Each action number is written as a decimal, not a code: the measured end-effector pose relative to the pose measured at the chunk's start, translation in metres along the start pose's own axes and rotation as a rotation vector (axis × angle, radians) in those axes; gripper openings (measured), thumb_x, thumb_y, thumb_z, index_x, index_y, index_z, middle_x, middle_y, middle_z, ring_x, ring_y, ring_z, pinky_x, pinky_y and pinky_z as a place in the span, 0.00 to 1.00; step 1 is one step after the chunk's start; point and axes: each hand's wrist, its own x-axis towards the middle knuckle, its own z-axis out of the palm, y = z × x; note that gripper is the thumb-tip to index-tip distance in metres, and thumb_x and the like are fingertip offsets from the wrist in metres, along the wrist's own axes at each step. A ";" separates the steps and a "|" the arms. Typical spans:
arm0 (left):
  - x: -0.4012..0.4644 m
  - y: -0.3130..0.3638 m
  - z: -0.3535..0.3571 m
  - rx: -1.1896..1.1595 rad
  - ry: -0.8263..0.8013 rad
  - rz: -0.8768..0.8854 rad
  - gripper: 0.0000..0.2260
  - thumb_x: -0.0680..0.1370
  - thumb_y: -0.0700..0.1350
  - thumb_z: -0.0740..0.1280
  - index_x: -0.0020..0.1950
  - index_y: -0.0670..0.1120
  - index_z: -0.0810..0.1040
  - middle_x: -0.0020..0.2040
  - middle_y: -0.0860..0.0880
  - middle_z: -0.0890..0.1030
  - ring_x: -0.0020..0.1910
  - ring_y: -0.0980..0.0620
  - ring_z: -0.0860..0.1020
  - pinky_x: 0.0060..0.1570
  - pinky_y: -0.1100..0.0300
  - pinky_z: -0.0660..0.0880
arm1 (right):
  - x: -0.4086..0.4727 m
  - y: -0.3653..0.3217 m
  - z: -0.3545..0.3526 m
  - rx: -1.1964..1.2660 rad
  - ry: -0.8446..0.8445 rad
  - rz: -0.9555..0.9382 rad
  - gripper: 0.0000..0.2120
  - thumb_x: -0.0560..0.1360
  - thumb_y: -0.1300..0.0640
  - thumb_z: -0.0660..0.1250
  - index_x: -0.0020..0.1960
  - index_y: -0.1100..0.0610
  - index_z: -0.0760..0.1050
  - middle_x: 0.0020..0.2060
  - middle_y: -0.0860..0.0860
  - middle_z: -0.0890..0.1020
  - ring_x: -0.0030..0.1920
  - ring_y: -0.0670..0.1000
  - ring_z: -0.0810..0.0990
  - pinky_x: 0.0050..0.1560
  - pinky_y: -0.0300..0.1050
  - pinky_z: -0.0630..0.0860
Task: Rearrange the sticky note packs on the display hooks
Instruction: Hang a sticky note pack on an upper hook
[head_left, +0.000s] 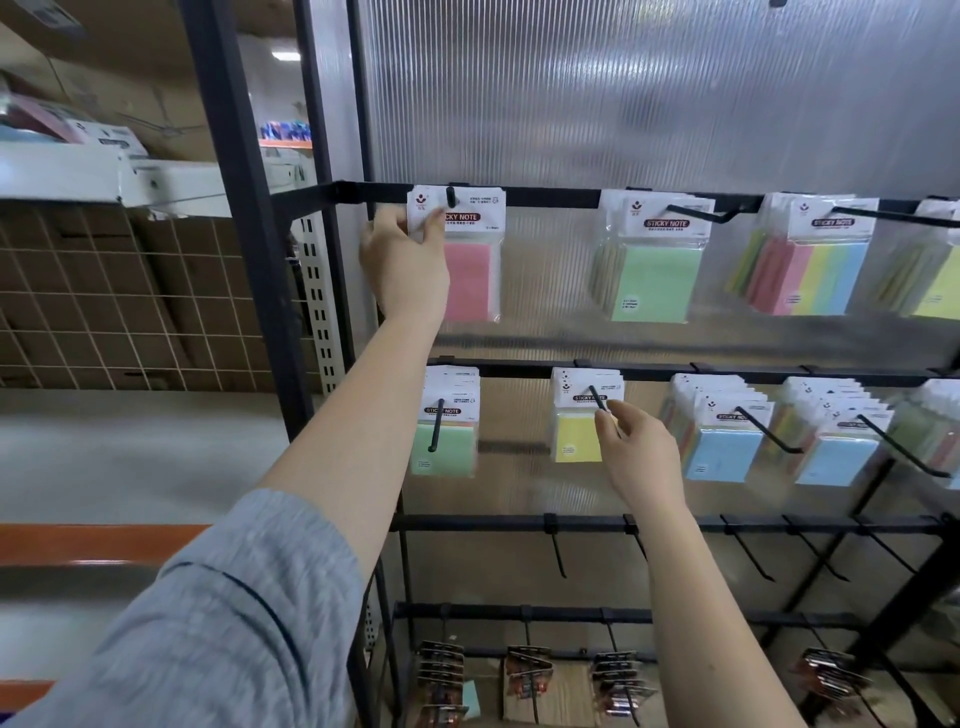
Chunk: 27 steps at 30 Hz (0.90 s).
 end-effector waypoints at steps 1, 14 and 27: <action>0.000 -0.001 -0.001 -0.001 -0.001 -0.004 0.14 0.76 0.53 0.67 0.52 0.43 0.73 0.54 0.46 0.74 0.51 0.46 0.77 0.42 0.48 0.80 | -0.001 0.000 -0.001 0.001 0.003 -0.003 0.19 0.81 0.52 0.58 0.69 0.57 0.70 0.63 0.53 0.77 0.63 0.52 0.75 0.52 0.39 0.67; -0.052 -0.026 -0.026 0.070 -0.041 0.074 0.02 0.79 0.45 0.63 0.48 0.48 0.73 0.39 0.60 0.72 0.37 0.70 0.73 0.37 0.82 0.65 | 0.001 0.009 -0.014 -0.032 0.026 -0.034 0.17 0.81 0.54 0.55 0.66 0.59 0.73 0.60 0.53 0.79 0.59 0.54 0.76 0.55 0.44 0.72; -0.086 -0.069 -0.039 0.365 -0.232 -0.046 0.04 0.79 0.43 0.62 0.51 0.47 0.76 0.45 0.53 0.76 0.43 0.56 0.74 0.35 0.68 0.65 | 0.051 0.033 -0.009 0.024 -0.127 0.107 0.09 0.80 0.60 0.53 0.49 0.48 0.69 0.35 0.44 0.71 0.34 0.45 0.69 0.33 0.37 0.64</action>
